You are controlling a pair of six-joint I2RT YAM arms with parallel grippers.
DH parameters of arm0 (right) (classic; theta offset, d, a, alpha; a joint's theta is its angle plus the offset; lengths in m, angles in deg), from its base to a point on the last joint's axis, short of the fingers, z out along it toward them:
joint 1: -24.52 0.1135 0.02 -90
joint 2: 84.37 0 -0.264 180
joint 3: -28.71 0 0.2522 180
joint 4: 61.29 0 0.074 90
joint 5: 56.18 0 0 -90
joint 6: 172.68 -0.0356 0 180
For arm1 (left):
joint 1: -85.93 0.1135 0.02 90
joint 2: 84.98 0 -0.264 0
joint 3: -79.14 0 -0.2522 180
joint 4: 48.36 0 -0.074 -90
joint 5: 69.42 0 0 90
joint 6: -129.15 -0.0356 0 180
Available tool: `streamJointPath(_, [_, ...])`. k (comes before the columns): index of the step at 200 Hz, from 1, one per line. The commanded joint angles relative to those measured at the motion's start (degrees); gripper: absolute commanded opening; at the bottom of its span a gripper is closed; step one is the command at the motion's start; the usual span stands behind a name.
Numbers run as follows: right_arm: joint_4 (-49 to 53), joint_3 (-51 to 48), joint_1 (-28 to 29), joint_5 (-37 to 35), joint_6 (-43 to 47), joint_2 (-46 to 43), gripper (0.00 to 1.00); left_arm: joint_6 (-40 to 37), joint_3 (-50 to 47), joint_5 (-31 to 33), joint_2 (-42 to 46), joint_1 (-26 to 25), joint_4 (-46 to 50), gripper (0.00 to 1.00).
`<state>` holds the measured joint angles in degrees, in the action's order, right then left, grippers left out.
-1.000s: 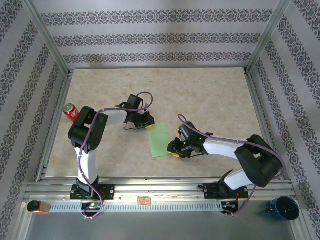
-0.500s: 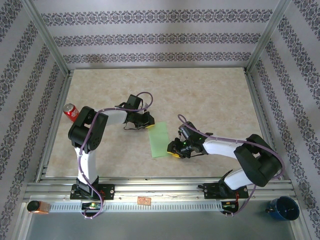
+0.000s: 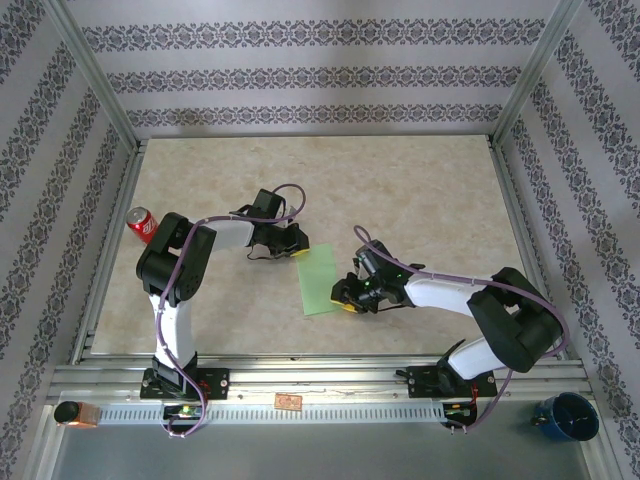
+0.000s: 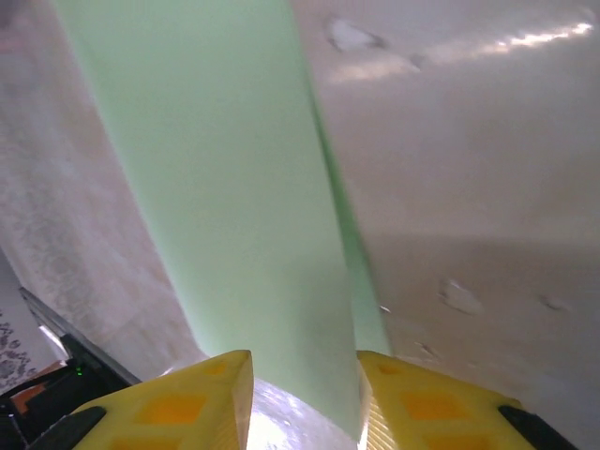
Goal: Fold a paper plane with a square sheet of paper (pick it up from the middle)
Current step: Fold the triangle a second time at the center of the table.
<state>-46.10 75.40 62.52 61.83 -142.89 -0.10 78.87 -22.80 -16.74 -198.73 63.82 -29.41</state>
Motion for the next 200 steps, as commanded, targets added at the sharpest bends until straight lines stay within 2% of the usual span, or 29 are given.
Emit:
streamJointPath(1, [-1.7, 1.5, -0.4, 0.4, 0.2, -0.8, 0.35, 0.0, -1.9, 2.2, -1.5, 0.4, 4.0, 0.15])
streamJointPath(34, [-2.6, 1.1, -1.3, 1.0, 0.3, -0.9, 0.35, 0.0, -1.7, 1.8, -1.4, 0.5, 3.7, 0.15])
streamJointPath(70, [-4.1, 3.0, -3.3, 3.4, 1.8, 1.4, 0.35, -0.8, -1.0, -1.4, -1.9, 0.3, 0.4, 0.15])
streamJointPath(138, [-8.8, 5.7, -8.1, 9.8, 3.6, 8.4, 0.35, -3.8, 6.5, -3.6, -6.0, -0.7, 3.8, 0.16])
streamJointPath(149, [-9.1, 6.3, -8.5, 10.2, 3.9, 9.2, 0.33, -4.3, 7.7, -4.0, -6.4, -1.0, 4.3, 0.16])
streamJointPath(160, [-9.3, 6.7, -9.0, 10.6, 4.1, 10.2, 0.3, -4.8, 8.8, -3.7, -6.3, -1.3, 5.2, 0.18])
streamJointPath(170, [-9.6, 7.0, -9.4, 11.0, 4.3, 11.1, 0.28, -5.3, 8.4, -0.8, -4.4, -2.1, 4.7, 0.2])
streamJointPath(200, [-10.4, 7.1, -10.8, 12.1, 4.8, 12.7, 0.26, -9.2, 10.7, 2.8, 0.3, -3.7, 7.1, 0.38])
